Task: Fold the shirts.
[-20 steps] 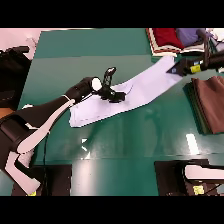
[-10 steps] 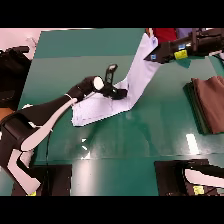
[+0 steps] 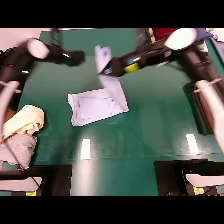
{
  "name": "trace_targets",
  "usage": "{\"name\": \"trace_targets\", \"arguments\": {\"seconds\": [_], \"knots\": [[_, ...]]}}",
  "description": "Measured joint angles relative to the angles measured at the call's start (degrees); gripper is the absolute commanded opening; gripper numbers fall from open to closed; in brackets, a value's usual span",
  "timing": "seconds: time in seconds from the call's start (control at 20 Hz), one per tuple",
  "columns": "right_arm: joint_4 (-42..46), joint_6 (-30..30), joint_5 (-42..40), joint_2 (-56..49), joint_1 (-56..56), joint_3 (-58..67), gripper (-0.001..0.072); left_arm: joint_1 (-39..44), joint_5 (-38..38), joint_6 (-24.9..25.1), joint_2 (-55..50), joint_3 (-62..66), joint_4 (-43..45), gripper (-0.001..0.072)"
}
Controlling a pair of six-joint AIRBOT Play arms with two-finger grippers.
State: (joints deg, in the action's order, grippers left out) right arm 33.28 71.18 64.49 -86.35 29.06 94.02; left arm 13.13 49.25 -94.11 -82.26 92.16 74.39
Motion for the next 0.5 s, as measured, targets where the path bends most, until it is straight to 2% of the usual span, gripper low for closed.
{"name": "trace_targets", "arguments": {"seconds": [0.1, 0.2, 0.35, 0.5], "knots": [[-2.14, -2.93, -4.87, -4.42, 5.88, 1.07, 0.0408, -3.02, 0.59, 0.02, 4.66, 0.02, 2.47, 0.0026], [-1.84, -4.48, -7.85, -8.24, 9.07, 3.48, 0.0335, -4.57, 0.98, 0.15, 8.00, 0.04, 3.85, 0.0026], [1.75, -4.79, -7.26, -9.99, 8.79, 5.68, 0.0335, -5.77, 2.47, 0.52, 10.32, -0.15, 5.07, 0.0026], [7.15, -2.75, -4.22, -7.87, 2.99, 3.63, 0.0335, -6.10, 4.48, 1.11, 11.17, -0.94, 4.17, 0.0025]]}}
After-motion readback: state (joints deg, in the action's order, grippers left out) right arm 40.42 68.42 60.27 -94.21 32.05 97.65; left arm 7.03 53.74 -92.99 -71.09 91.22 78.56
